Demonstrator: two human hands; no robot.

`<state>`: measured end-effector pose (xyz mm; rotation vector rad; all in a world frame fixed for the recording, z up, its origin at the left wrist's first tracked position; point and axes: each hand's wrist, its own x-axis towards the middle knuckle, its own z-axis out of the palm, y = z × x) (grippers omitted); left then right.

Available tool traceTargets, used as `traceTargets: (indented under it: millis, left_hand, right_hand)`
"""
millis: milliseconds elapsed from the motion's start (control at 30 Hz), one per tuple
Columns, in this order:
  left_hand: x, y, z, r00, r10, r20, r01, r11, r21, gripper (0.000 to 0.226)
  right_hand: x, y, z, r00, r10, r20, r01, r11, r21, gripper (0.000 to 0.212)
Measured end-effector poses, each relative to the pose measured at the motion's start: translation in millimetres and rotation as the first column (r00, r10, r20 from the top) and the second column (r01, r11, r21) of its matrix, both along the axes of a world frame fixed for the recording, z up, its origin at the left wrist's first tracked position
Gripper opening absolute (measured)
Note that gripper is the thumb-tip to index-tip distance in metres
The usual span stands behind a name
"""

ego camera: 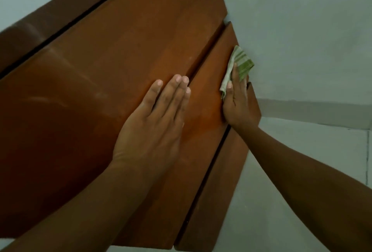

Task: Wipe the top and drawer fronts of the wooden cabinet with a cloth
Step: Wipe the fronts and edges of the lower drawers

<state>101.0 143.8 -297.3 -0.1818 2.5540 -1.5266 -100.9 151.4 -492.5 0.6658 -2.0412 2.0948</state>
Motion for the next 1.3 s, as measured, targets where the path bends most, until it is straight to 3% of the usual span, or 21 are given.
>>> traceTargets:
  millis: [100, 200, 267, 367, 500, 567, 667, 767, 900, 1033, 1133, 1300]
  left_hand:
    - [-3, 1, -5, 1.0, 0.004, 0.009, -0.004, 1.0, -0.018, 0.066]
    - [-6, 2, -7, 1.0, 0.007, 0.002, -0.007, 1.0, -0.015, 0.065]
    - [-6, 2, -6, 1.0, 0.01, -0.008, -0.01, 1.0, -0.013, 0.064]
    - [-3, 2, -4, 0.999, 0.003, -0.032, -0.003, 1.0, 0.012, 0.064]
    - [6, 2, -2, 1.0, 0.0, -0.031, 0.0, 1.0, -0.004, 0.066]
    - [9, 2, -2, 0.999, 0.0, -0.035, 0.0, 1.0, -0.001, 0.068]
    - [12, -2, -2, 0.999, -0.015, -0.038, 0.015, 1.0, -0.003, 0.07]
    - [15, -5, -4, 0.999, -0.029, -0.027, 0.029, 1.0, -0.001, 0.067]
    - [13, -7, -6, 0.998, -0.043, -0.045, 0.043, 0.999, 0.015, 0.061]
    - [10, -9, -8, 0.999, -0.045, -0.02, 0.045, 0.999, -0.005, 0.063]
    - [9, -9, -8, 0.999, -0.043, -0.016, 0.042, 0.999, -0.021, 0.064]
    - [5, -9, -8, 0.997, -0.062, -0.045, 0.061, 0.997, -0.037, 0.064]
  right_hand:
    - [-10, 1, -6, 0.985, -0.05, 0.167, 0.045, 0.998, 0.035, 0.05]
    - [-10, 4, -14, 0.893, -0.155, 0.423, 0.166, 0.986, 0.009, 0.045]
    - [12, 14, -9, 0.858, -0.194, 0.475, 0.244, 0.969, -0.047, 0.046]
    - [94, 28, 5, 0.929, -0.145, 0.34, 0.221, 0.956, -0.195, 0.039]
    - [218, 26, 6, 0.981, 0.146, 0.129, -0.101, 0.948, -0.303, 0.044]
    - [244, 18, -4, 0.978, 0.207, -0.006, -0.204, 0.957, -0.206, 0.049]
    - [234, 9, -14, 0.963, 0.169, -0.21, -0.181, 0.983, -0.036, 0.054]
    - [198, 2, -17, 0.938, 0.147, -0.314, -0.155, 0.988, 0.001, 0.055]
    - [115, -8, -18, 0.982, 0.051, -0.181, -0.06, 0.997, -0.045, 0.056]
    - [9, -14, -23, 0.998, -0.005, 0.063, 0.008, 0.999, -0.037, 0.059]
    - [-30, -12, -20, 0.958, -0.013, 0.287, 0.029, 0.998, -0.052, 0.054]
    - [-32, -2, -9, 0.834, -0.192, 0.517, 0.253, 0.966, -0.049, 0.04]
